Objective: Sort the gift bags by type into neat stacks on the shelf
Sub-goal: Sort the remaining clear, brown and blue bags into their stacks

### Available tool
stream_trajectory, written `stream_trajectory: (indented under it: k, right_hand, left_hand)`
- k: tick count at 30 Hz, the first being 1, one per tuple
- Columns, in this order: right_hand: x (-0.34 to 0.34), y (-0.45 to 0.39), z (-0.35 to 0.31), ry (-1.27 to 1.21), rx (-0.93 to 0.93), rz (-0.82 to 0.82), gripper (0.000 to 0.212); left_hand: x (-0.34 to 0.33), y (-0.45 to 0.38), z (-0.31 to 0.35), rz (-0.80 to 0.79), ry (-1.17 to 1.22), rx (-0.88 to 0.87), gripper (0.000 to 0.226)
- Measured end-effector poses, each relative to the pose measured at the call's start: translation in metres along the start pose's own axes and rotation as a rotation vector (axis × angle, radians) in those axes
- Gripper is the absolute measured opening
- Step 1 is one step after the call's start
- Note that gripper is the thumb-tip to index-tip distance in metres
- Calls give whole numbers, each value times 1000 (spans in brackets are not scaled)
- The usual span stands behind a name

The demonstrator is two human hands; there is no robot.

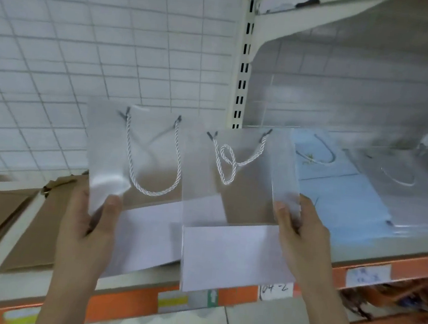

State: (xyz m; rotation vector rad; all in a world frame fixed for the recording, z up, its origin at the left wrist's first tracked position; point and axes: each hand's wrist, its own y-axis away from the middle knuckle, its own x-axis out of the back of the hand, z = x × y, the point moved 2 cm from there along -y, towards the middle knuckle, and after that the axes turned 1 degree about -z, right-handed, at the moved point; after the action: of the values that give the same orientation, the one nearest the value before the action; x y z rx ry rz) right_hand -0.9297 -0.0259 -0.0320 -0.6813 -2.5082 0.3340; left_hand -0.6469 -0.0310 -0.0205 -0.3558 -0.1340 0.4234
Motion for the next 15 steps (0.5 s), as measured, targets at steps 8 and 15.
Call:
stream_trajectory:
  k: [8,15]
  right_hand:
    - [110,-64,74,5,46,-9,27]
    - [141,-84,114,-29,22,-41,28]
  left_hand:
    - [-132,72,25,-14,70,13,15]
    - [-179,91,44,13,44,-3,19]
